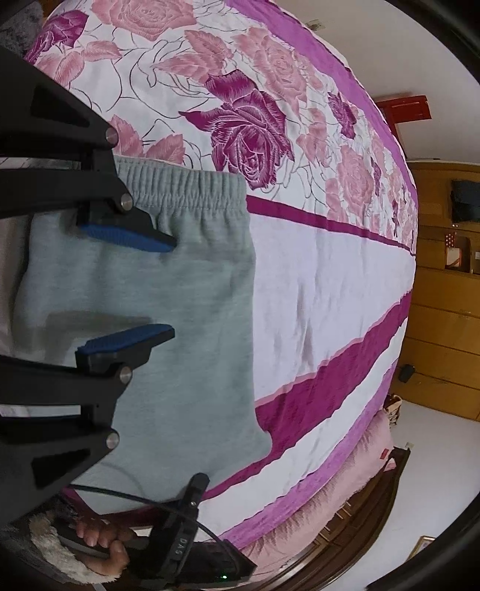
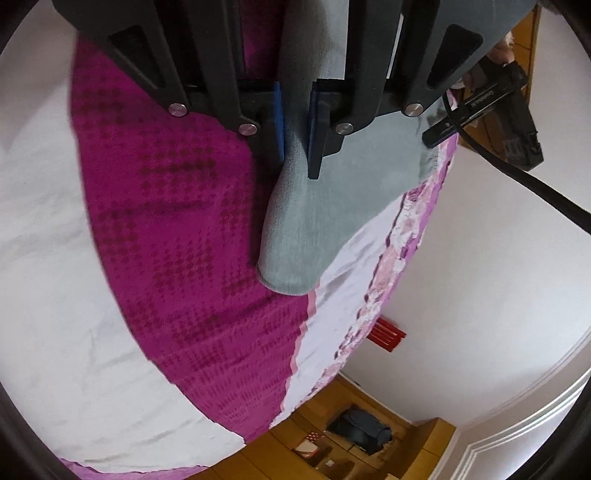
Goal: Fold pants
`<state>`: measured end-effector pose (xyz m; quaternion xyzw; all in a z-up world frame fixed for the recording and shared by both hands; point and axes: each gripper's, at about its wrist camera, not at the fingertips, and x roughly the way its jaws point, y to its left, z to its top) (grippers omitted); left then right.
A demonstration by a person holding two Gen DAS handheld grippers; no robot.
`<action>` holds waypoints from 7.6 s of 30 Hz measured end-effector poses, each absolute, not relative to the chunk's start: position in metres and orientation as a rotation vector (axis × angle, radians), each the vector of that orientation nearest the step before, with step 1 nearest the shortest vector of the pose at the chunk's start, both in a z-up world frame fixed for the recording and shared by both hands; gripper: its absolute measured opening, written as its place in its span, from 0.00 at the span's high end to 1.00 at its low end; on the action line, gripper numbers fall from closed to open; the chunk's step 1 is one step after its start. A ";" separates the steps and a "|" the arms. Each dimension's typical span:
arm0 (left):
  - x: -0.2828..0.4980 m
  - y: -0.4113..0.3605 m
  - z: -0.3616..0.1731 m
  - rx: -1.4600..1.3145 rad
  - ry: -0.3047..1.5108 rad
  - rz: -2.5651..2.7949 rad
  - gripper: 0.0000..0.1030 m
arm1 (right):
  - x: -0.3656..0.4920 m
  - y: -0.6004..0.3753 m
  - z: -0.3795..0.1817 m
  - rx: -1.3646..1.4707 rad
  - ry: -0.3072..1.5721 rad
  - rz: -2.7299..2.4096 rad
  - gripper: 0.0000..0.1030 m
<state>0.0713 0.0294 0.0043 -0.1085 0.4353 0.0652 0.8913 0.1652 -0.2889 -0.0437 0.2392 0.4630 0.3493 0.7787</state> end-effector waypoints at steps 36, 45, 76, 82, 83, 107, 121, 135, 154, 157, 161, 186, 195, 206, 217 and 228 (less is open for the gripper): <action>0.130 -0.165 0.020 -0.070 0.925 -0.108 0.59 | 0.151 -0.453 -0.079 0.809 1.015 0.657 0.79; 0.135 -0.215 0.007 -0.044 0.958 -0.187 0.59 | 0.128 -0.460 -0.098 0.962 1.027 0.670 0.88; 0.100 -0.211 -0.041 -0.260 0.950 -0.133 0.92 | 0.099 -0.426 -0.086 1.079 0.742 0.345 0.92; 0.098 -0.210 -0.041 -0.260 0.937 -0.146 0.92 | 0.089 -0.385 -0.019 0.533 0.726 0.208 0.93; 0.098 -0.212 -0.040 -0.242 0.928 -0.145 0.92 | 0.086 -0.367 -0.003 0.396 0.707 0.186 0.93; 0.007 0.031 0.030 -0.488 0.743 0.084 0.89 | 0.012 -0.081 -0.005 -0.825 0.366 0.454 0.93; 0.009 0.029 0.004 -0.490 0.816 0.053 0.72 | 0.006 -0.088 -0.017 -0.791 0.375 0.552 0.81; 0.087 -0.003 0.010 -0.560 0.953 -0.210 0.50 | 0.027 -0.317 0.025 0.148 0.617 0.518 0.45; 0.128 -0.055 0.085 -0.538 0.871 -0.369 0.91 | -0.008 -0.255 -0.001 -0.072 0.529 0.439 0.45; 0.137 -0.069 0.100 -0.504 0.873 -0.391 0.91 | -0.001 -0.230 0.001 -0.090 0.491 0.419 0.45; 0.143 -0.077 0.107 -0.482 0.874 -0.401 0.91 | 0.029 -0.227 -0.001 0.004 0.527 0.361 0.45; 0.096 -0.006 0.005 -0.471 0.841 -0.116 0.84 | 0.023 -0.311 -0.015 0.171 0.786 0.299 0.39; 0.074 -0.050 0.049 -0.341 0.773 -0.242 0.84 | 0.060 -0.272 0.022 0.155 0.707 0.670 0.85; 0.065 -0.062 -0.016 -0.317 0.932 -0.202 0.88 | 0.063 -0.267 -0.023 0.198 0.815 0.692 1.00; 0.078 -0.038 0.028 -0.381 0.897 -0.206 0.49 | 0.077 -0.289 -0.011 0.295 0.822 0.687 0.56; 0.129 -0.023 -0.047 -0.533 1.123 -0.342 0.25 | 0.116 -0.296 -0.050 0.576 0.970 0.840 0.46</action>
